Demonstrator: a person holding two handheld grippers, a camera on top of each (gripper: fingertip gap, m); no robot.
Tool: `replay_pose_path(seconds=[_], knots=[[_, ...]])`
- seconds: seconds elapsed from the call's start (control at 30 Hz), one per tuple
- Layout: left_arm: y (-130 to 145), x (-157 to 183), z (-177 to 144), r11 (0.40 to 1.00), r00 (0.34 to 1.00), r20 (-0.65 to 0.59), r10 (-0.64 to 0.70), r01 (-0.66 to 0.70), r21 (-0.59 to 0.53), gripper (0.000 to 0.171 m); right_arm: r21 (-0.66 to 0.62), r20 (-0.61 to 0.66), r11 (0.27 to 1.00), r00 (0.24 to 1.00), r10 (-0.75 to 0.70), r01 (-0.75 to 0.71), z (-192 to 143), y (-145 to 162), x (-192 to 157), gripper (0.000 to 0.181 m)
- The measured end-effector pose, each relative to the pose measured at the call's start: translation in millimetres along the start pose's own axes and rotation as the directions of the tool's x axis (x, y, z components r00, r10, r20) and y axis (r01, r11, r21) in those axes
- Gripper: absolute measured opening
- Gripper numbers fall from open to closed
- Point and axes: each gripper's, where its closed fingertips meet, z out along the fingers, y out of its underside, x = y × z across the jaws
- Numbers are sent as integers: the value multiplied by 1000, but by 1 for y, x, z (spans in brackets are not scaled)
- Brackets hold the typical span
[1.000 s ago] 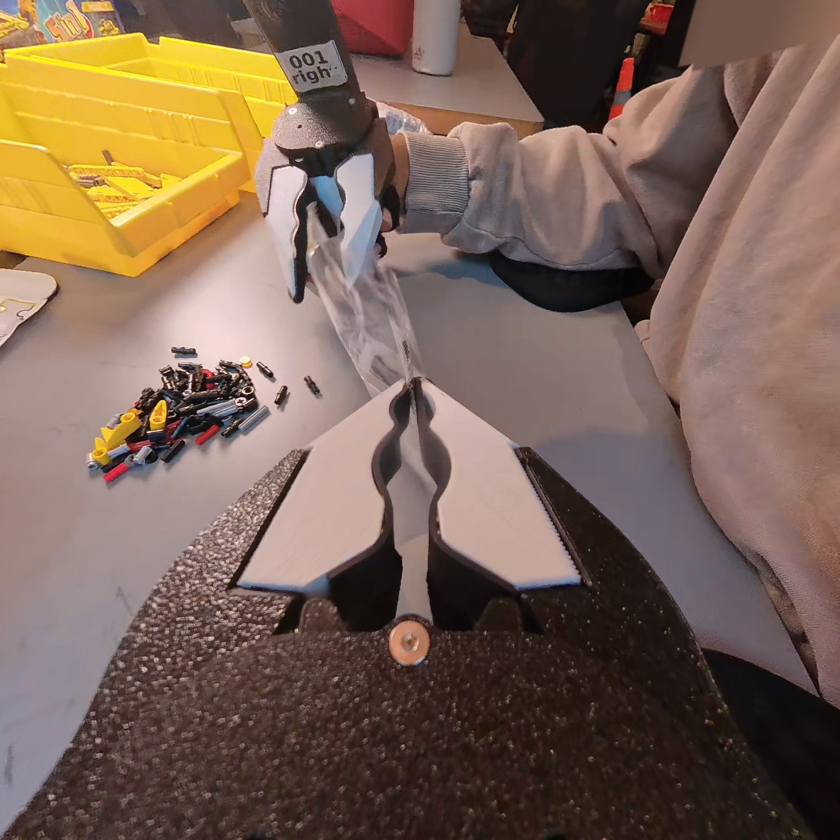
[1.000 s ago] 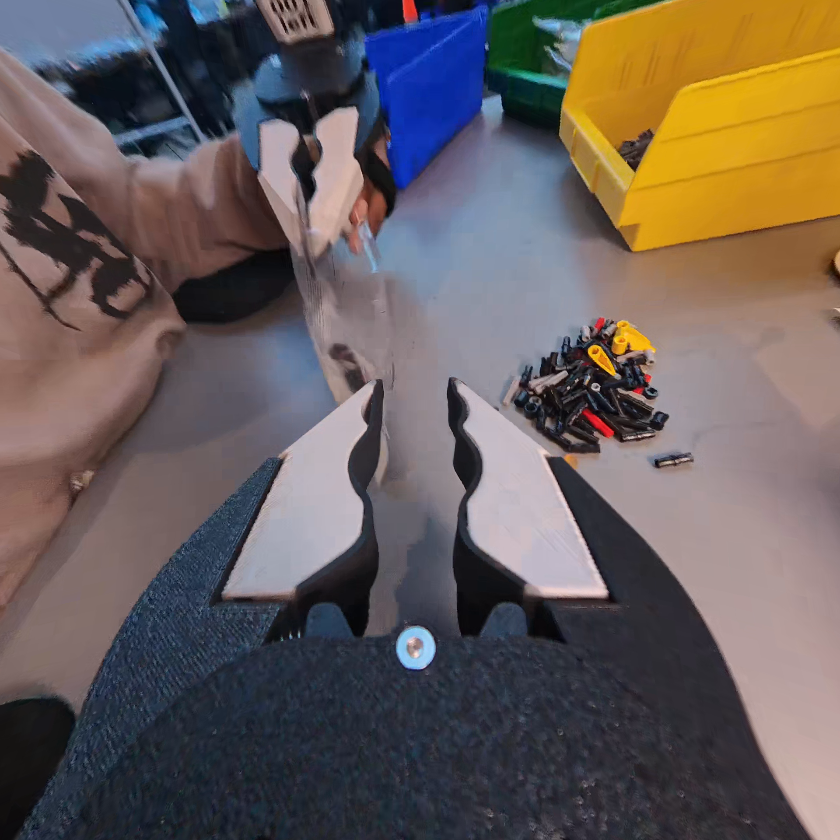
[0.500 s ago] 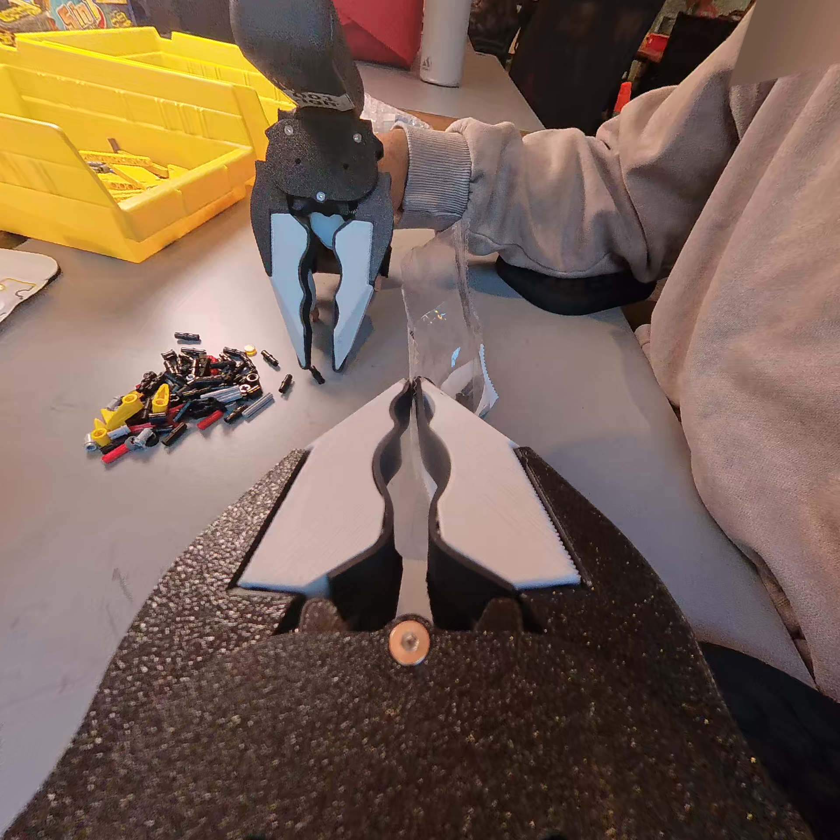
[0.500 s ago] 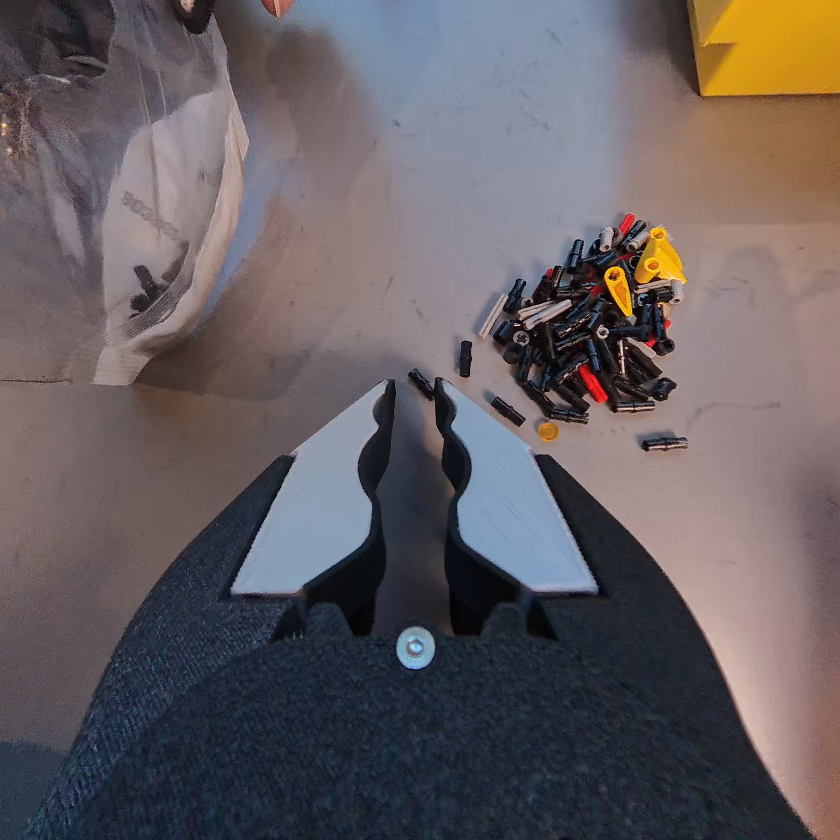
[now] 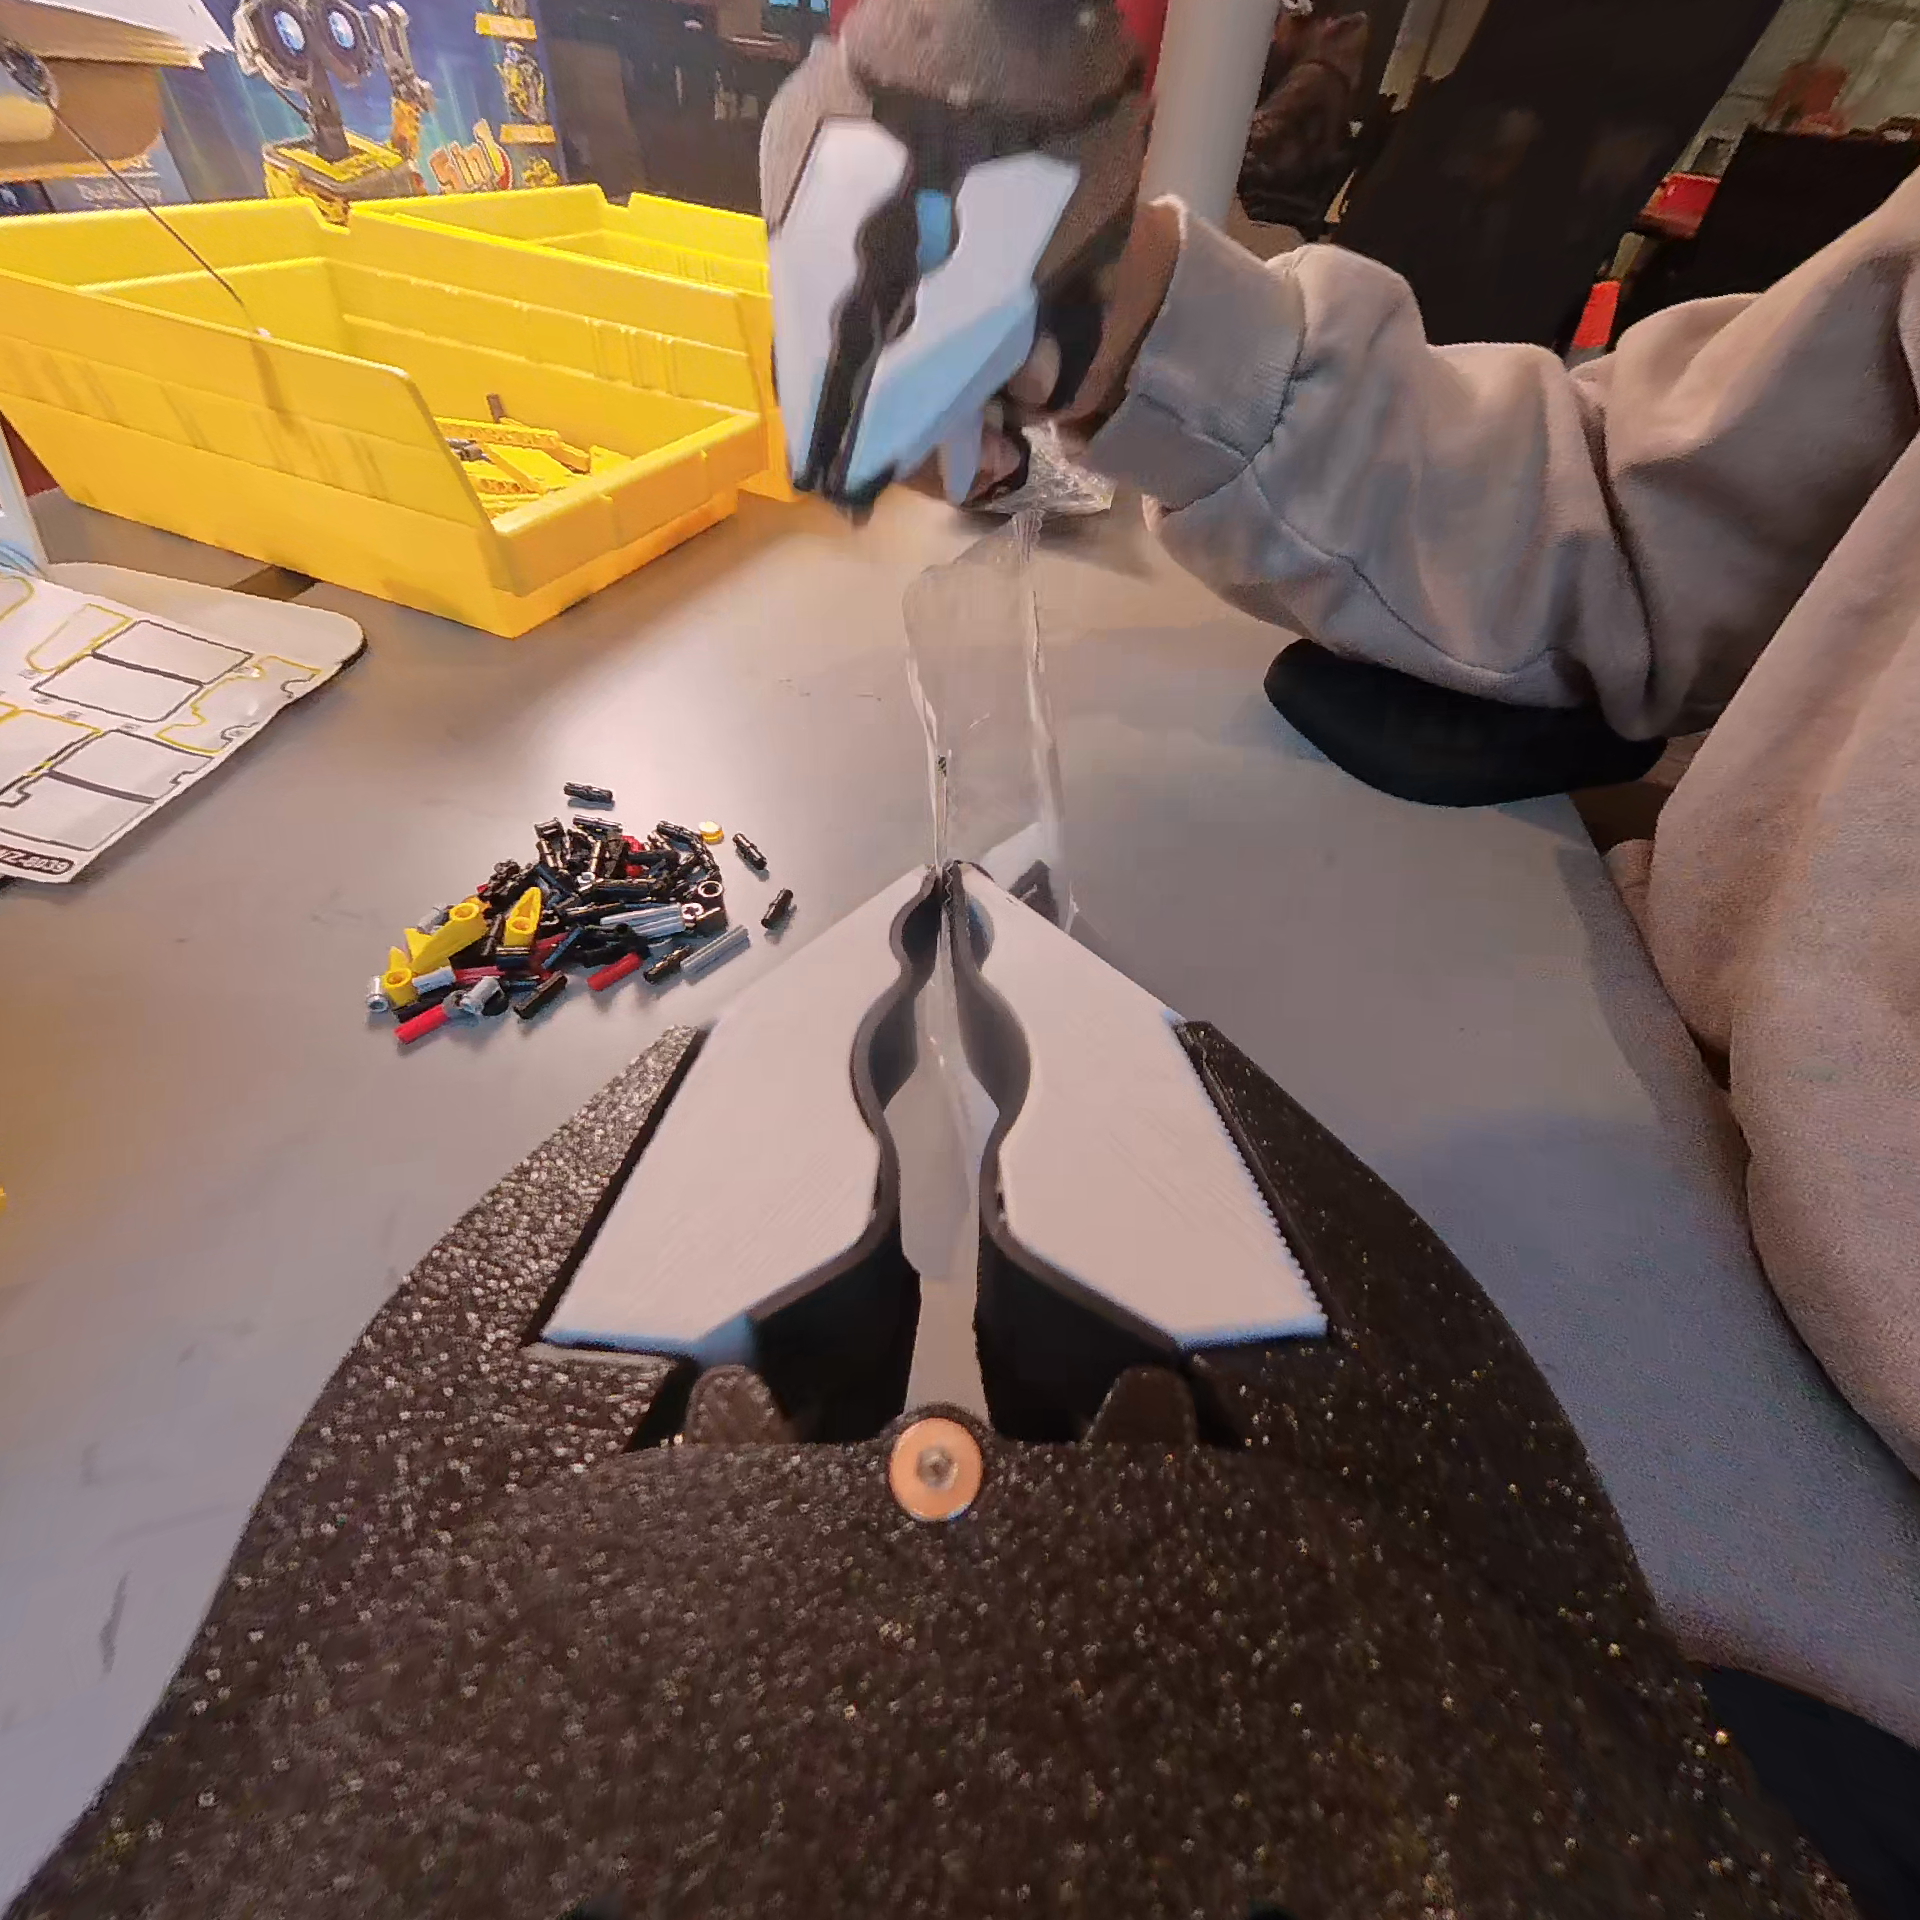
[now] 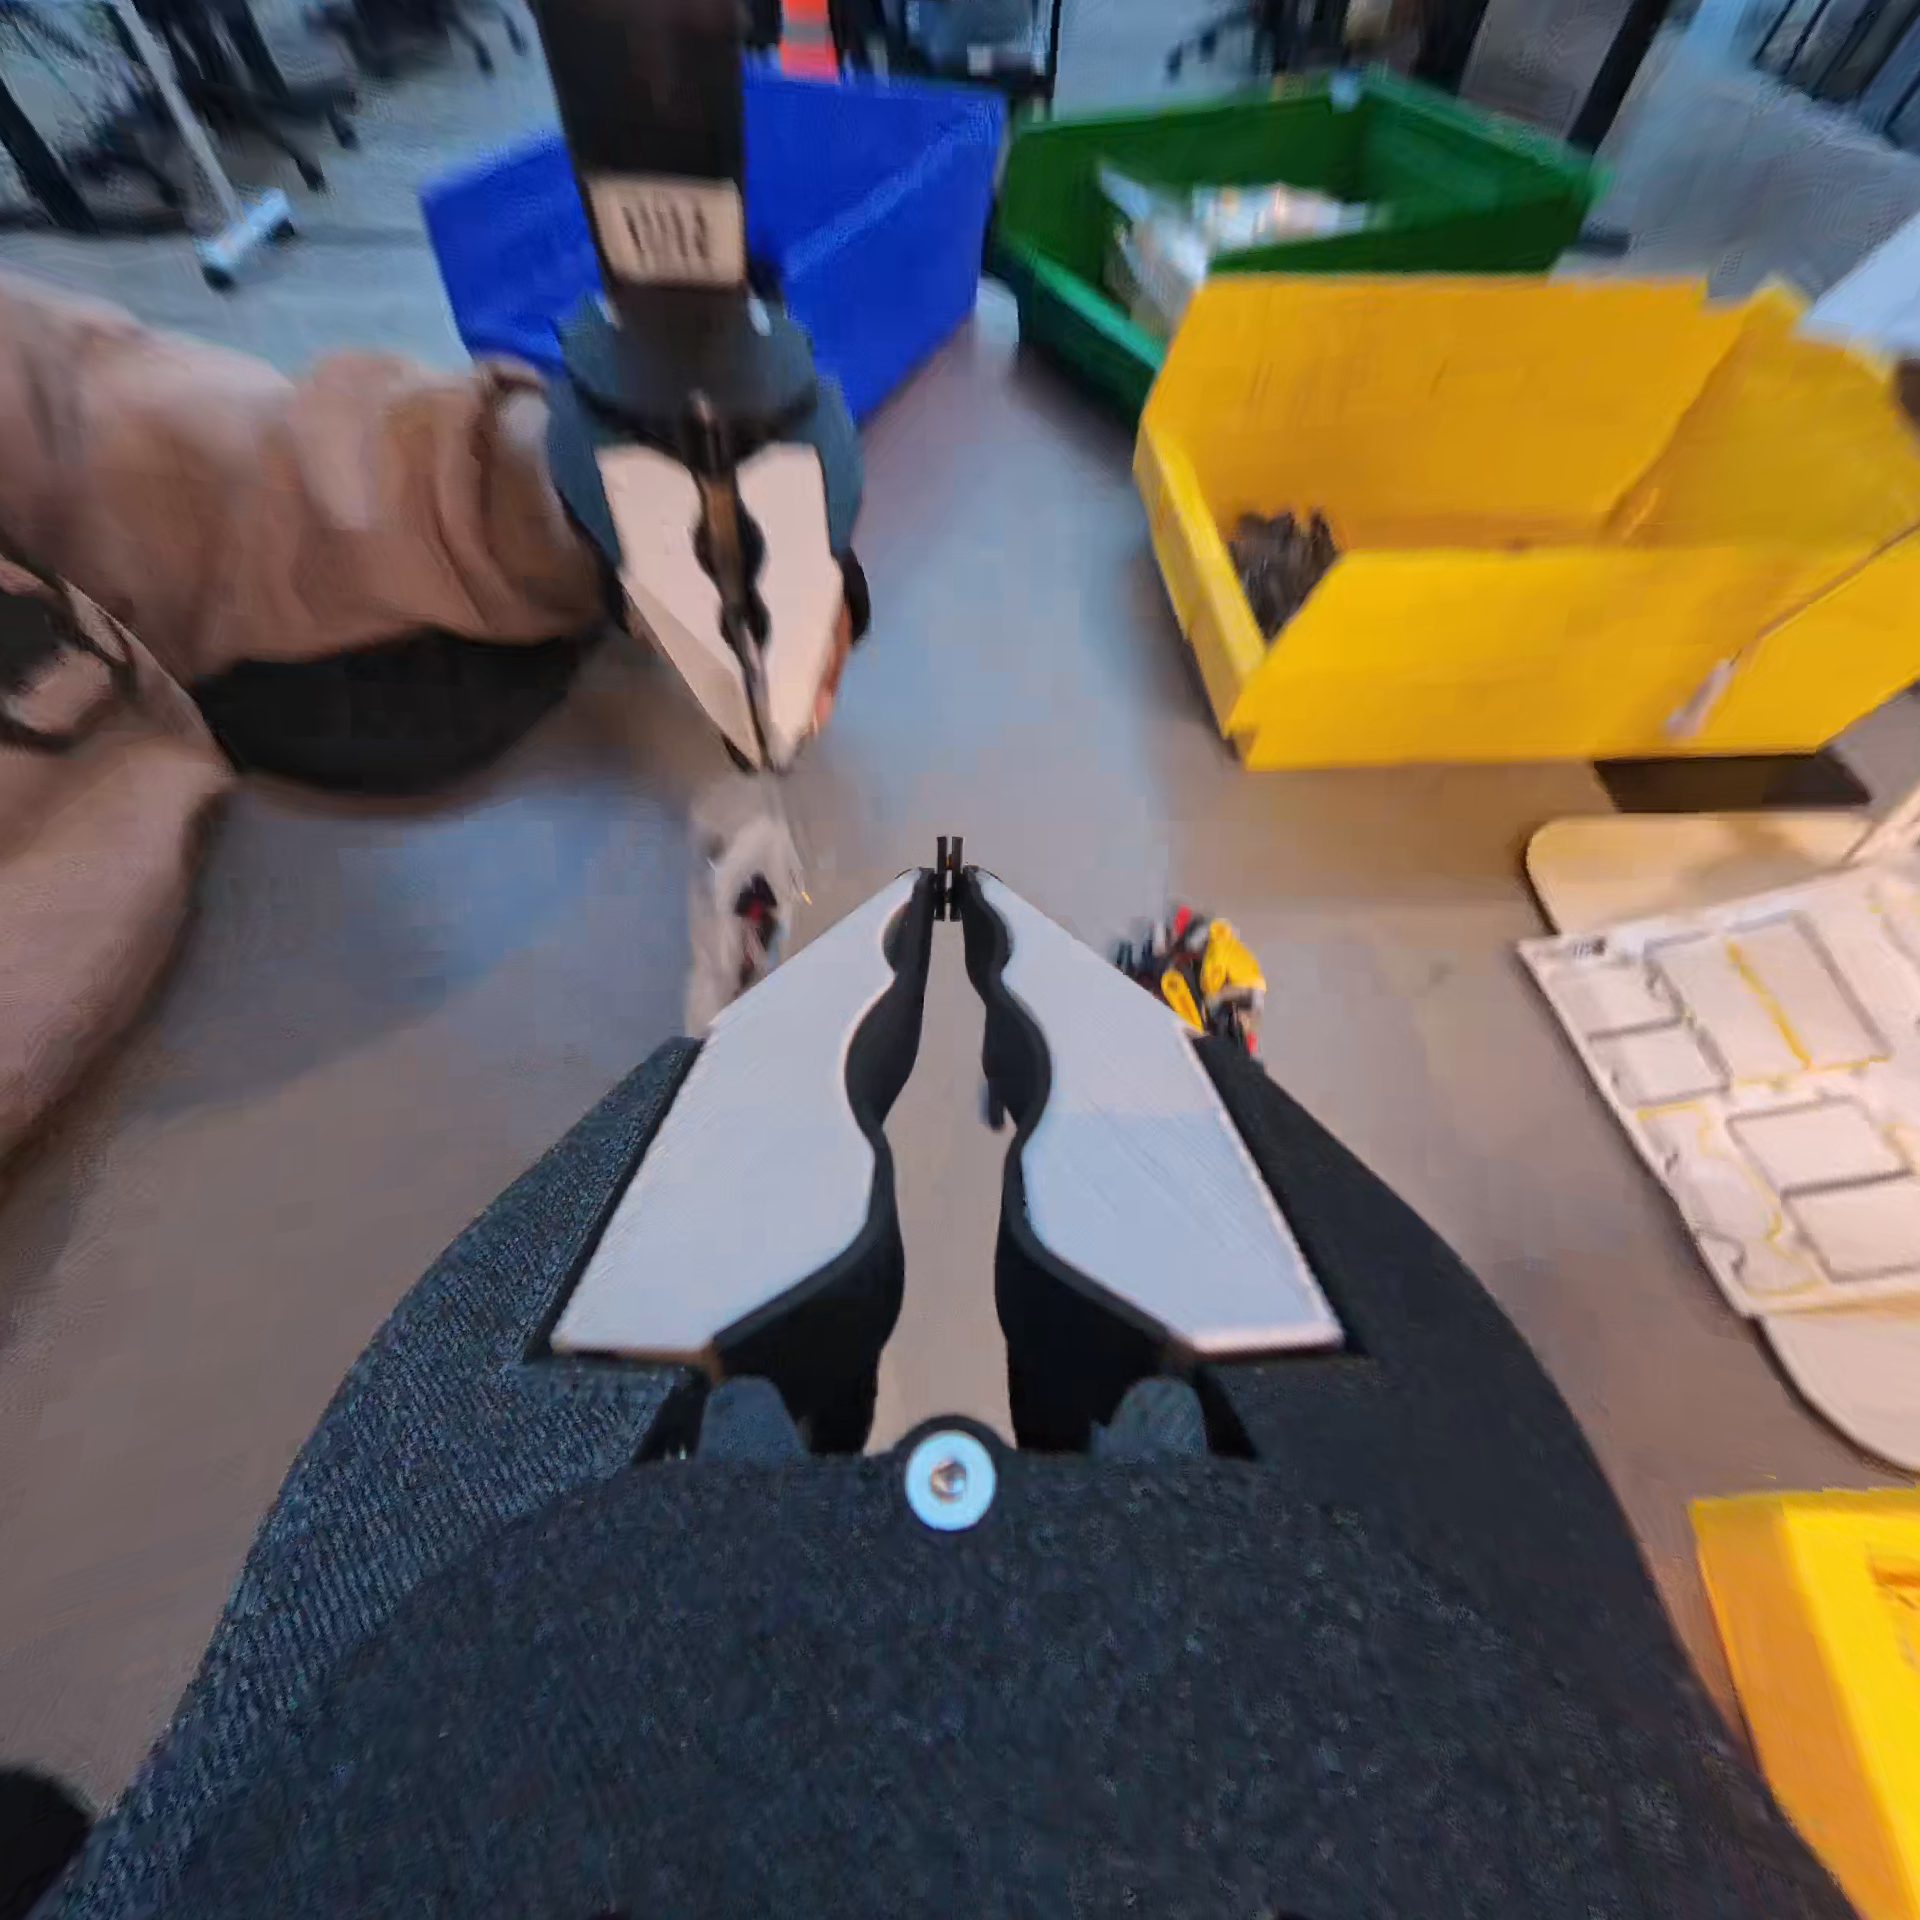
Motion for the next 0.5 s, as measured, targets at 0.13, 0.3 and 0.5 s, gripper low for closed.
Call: replay_pose_path(seconds=[0.13, 0.3, 0.5], knots=[[-2, 1, 3, 1000, 1000, 7, 4, -4, 11, 0, 62, 12, 995, 997, -77, 77, -9, -38, -26, 4], [-3, 4, 6, 1000, 1000, 7, 15, -15, 11, 0, -91, 47, 990, 993, -108, 112, 15, -11, -37, 5], [-3, 6, 4, 1000, 1000, -1, 20, -20, 4, 0, 91, 72, 996, 997, -33, 26, 1, -32, -31, 16]])
